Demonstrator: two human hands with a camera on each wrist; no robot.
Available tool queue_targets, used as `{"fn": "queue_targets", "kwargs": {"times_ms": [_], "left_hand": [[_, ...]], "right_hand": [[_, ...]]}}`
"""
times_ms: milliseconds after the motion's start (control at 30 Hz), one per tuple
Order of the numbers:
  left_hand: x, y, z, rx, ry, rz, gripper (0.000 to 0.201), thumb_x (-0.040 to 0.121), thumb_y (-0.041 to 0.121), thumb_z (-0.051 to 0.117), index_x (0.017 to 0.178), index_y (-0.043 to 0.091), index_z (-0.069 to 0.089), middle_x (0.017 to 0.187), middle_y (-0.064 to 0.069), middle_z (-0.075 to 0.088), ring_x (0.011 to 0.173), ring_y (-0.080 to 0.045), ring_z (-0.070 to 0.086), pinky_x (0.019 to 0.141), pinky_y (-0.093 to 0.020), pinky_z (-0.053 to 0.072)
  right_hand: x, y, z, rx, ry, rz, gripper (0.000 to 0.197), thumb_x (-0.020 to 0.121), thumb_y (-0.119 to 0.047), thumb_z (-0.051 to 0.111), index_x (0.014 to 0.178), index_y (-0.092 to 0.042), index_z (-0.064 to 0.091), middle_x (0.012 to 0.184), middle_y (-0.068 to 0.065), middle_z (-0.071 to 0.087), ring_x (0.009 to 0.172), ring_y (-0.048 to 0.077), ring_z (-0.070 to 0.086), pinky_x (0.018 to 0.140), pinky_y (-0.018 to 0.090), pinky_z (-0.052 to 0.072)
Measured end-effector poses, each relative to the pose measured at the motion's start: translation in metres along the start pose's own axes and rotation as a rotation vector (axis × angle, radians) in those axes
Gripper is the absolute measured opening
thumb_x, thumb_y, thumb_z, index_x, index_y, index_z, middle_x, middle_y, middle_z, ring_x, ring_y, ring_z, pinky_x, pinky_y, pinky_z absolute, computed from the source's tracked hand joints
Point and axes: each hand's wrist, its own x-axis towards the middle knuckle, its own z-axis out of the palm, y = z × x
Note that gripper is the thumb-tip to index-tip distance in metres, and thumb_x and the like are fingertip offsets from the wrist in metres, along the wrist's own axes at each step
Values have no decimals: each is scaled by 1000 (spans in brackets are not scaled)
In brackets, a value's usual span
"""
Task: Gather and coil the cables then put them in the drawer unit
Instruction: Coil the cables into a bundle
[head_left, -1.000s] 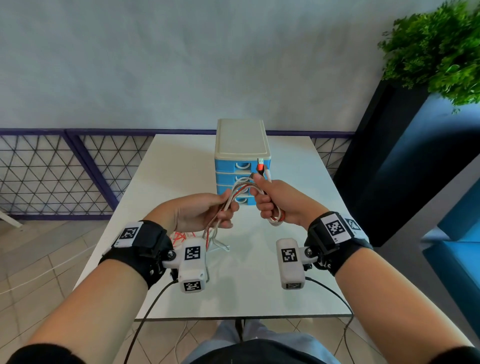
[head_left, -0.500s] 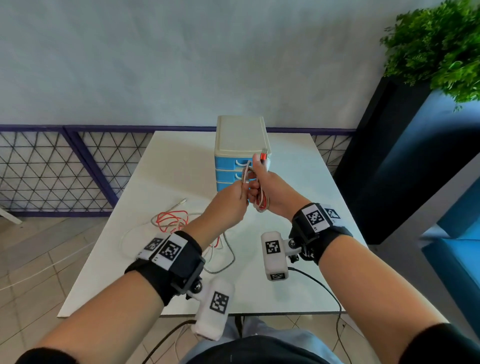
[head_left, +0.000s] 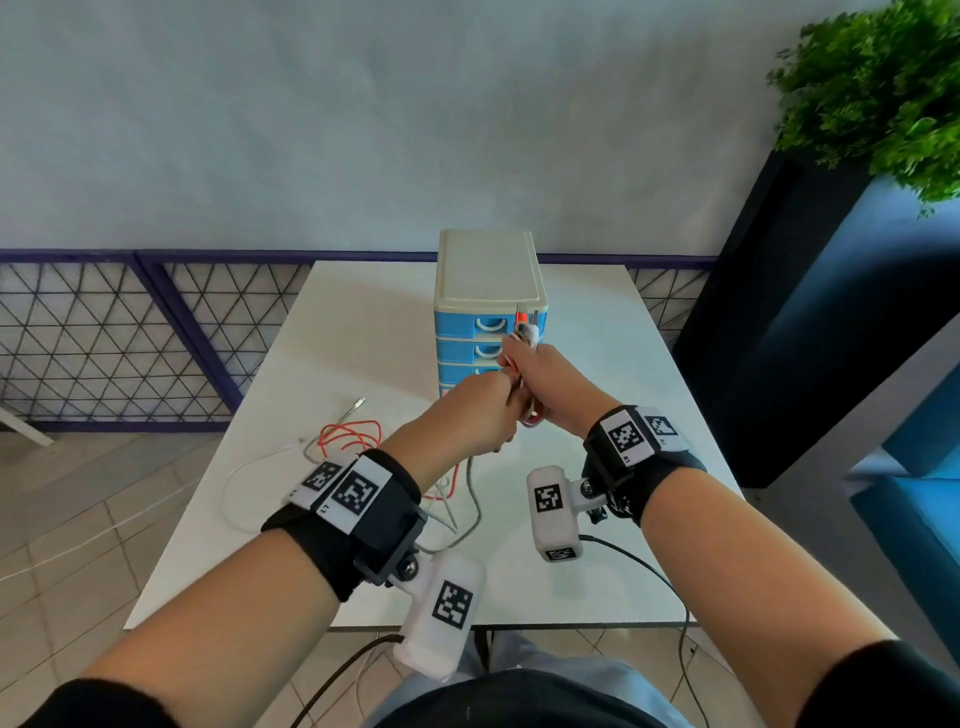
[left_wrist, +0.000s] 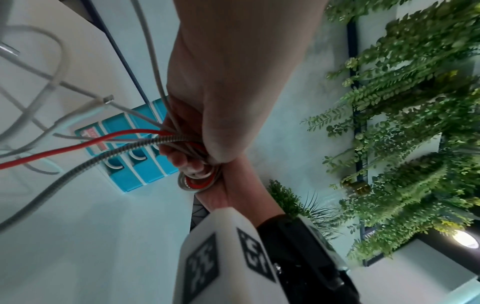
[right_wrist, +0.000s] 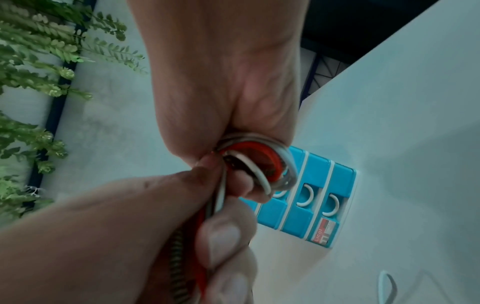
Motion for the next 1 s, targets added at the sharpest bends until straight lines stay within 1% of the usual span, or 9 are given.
{"fn": "queue_targets", "kwargs": {"times_ms": [100, 233, 333, 433, 533, 667, 800, 900, 1000], "left_hand": [[-3, 3, 3, 198, 26, -26, 24, 96, 19, 36, 116, 11, 47, 98, -9, 63, 79, -25, 57, 69, -38, 49], [-11, 10, 8, 358, 125, -27, 32, 94, 11, 40, 126, 7, 40, 109, -12, 60, 91, -30, 59, 67, -35, 37], [-14, 13, 16, 329, 163, -8, 36, 93, 8, 41, 128, 5, 35, 107, -12, 61, 81, -26, 54, 64, -33, 36], [-12, 14, 18, 180, 176, 20, 29, 93, 14, 41, 121, 8, 40, 103, -9, 64, 78, -23, 56, 64, -35, 43], [-7, 11, 8, -25, 106, 3, 21, 92, 27, 44, 106, 16, 54, 92, -6, 69, 81, -22, 65, 73, -40, 55], [-5, 4, -7, -103, -62, -34, 20, 92, 36, 47, 75, 27, 53, 65, 6, 70, 66, -9, 68, 66, -25, 50], [-1, -3, -9, -179, -201, -85, 27, 93, 33, 49, 72, 18, 59, 67, 3, 69, 70, -13, 65, 78, -30, 52], [-2, -11, -3, -139, -289, -35, 37, 96, 36, 45, 72, 15, 64, 68, 8, 64, 68, -9, 59, 73, -27, 49], [-4, -21, 7, -304, -179, 76, 34, 97, 33, 45, 74, 18, 64, 71, 10, 64, 74, -12, 58, 79, -34, 48]], "right_hand": [[-1, -1, -2, 69, -64, 34, 24, 93, -33, 54, 80, -13, 52, 58, 3, 44, 42, 13, 44, 45, 21, 35], [-4, 2, -6, 101, -137, 13, 16, 87, -21, 65, 86, -8, 55, 60, 6, 46, 49, 16, 47, 45, 23, 37], [-4, 3, -5, 101, -47, 16, 12, 87, -16, 60, 82, -9, 52, 67, 14, 49, 56, 23, 49, 54, 28, 37], [-3, 2, -2, 79, 22, 15, 13, 85, -20, 60, 88, -9, 54, 79, 17, 53, 72, 28, 53, 61, 35, 41], [-1, 3, -5, 81, 66, 12, 12, 85, -20, 61, 79, -11, 56, 66, 6, 53, 57, 23, 51, 51, 30, 40], [-2, 5, -5, 153, 23, 1, 13, 86, -16, 58, 74, -11, 57, 63, 2, 54, 45, 15, 50, 45, 25, 39], [-3, 7, 1, 429, -23, -1, 22, 94, -16, 51, 101, 1, 62, 68, 7, 55, 53, 16, 57, 51, 27, 47], [-5, 2, 0, 720, -106, -10, 30, 100, -20, 42, 95, 3, 61, 68, 6, 54, 62, 17, 57, 63, 28, 51], [-4, -3, -2, 897, -143, -2, 33, 102, -29, 41, 94, -3, 58, 61, 1, 50, 52, 11, 54, 57, 25, 53]]}}
